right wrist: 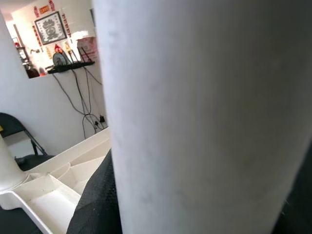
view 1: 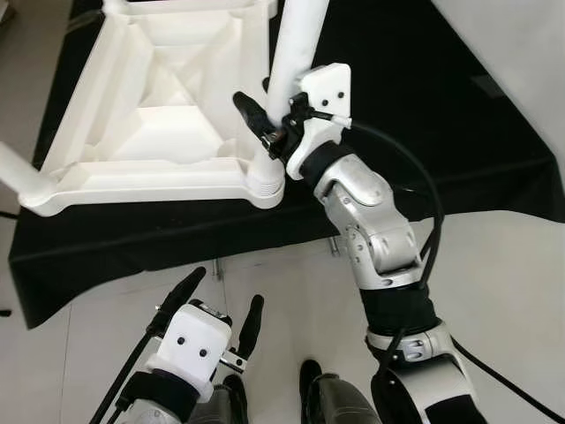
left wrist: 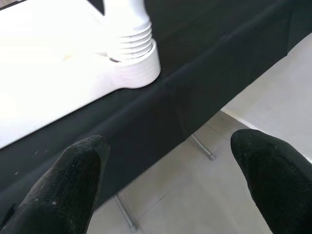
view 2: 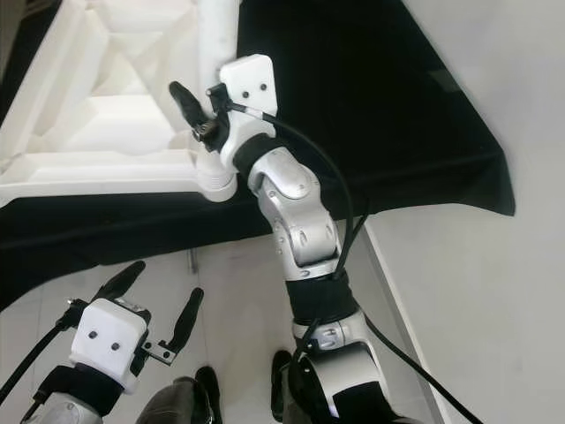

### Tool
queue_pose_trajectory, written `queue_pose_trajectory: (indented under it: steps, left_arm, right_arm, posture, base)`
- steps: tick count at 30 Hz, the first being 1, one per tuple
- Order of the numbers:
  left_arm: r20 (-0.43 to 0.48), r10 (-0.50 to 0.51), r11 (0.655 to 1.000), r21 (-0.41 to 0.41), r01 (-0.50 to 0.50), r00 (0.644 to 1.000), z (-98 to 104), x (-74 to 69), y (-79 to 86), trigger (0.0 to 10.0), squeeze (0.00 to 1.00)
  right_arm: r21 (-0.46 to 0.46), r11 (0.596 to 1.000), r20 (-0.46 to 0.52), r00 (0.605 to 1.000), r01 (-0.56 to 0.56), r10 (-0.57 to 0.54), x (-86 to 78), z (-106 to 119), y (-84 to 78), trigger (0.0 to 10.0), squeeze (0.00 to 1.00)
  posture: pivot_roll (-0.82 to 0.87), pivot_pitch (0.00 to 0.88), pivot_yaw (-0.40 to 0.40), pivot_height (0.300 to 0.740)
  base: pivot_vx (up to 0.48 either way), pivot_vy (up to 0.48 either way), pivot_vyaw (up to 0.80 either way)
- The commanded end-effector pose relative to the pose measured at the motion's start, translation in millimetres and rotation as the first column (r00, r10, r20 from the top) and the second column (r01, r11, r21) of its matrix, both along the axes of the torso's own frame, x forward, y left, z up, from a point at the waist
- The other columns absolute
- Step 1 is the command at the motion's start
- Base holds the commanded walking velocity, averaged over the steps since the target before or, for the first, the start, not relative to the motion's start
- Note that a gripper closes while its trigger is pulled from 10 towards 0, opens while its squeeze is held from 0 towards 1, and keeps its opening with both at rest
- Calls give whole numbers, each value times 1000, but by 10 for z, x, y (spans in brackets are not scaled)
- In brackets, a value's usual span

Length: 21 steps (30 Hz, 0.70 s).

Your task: Building children table

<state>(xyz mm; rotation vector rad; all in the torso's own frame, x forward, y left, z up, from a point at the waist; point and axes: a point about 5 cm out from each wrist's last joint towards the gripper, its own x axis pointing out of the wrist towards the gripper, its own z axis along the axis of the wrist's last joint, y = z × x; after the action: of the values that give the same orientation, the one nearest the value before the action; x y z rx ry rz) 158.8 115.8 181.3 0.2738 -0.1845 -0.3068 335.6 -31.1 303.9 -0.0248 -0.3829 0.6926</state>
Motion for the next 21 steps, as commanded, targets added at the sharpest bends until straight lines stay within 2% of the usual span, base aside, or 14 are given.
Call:
queue_pose_trajectory:
  steps: [1,4,6,10,12,17,20,21]
  left_arm:
    - [-32,4,1000,17,-3,999,-77,-6,6,10000,0]
    - [-29,5,1000,18,-4,1000,-77,0,6,10000,0]
    - [-28,4,1000,18,-4,1000,-76,5,3,10000,0]
    - [-27,3,1000,17,-3,1000,-75,6,1,10000,0]
    - [-27,2,1000,17,-1,1000,-73,7,0,10000,0]
    - [-28,-4,1000,14,4,1000,-70,2,-6,10000,0]
    - [-30,-7,1000,12,7,1000,-69,-9,-16,10000,0]
    - [-30,-7,1000,10,7,1000,-66,-19,-21,10000,0]
  right_arm:
    - [-135,990,-214,975,26,-55,166,-505,-70,10000,0]
    - [-151,988,-179,984,-7,-21,171,-446,-67,10000,0]
    - [-209,965,-120,984,-156,133,115,-372,1,10000,0]
    - [-231,947,-98,974,-224,206,92,-332,13,10000,0]
    - [-281,915,-75,957,-289,280,102,-273,-1,10000,0]
    - [-334,864,-110,926,-377,362,222,-170,-10,10000,0]
    - [-333,839,-139,903,-429,407,287,-105,1,10000,0]
    - [-313,825,-161,883,-470,441,303,-64,5,10000,0]
  posture:
    - [9,377,5,740]
    - [8,376,4,740]
    - [9,375,5,740]
    - [9,377,6,740]
    - [9,377,6,740]
    - [13,386,5,740]
    - [16,389,2,740]
    - [20,396,-4,740]
  base:
    - [0,0,0]
    - [0,0,0]
    - [0,0,0]
    - [0,0,0]
    - [0,0,0]
    - [0,0,0]
    - [0,0,0]
    - [0,0,0]
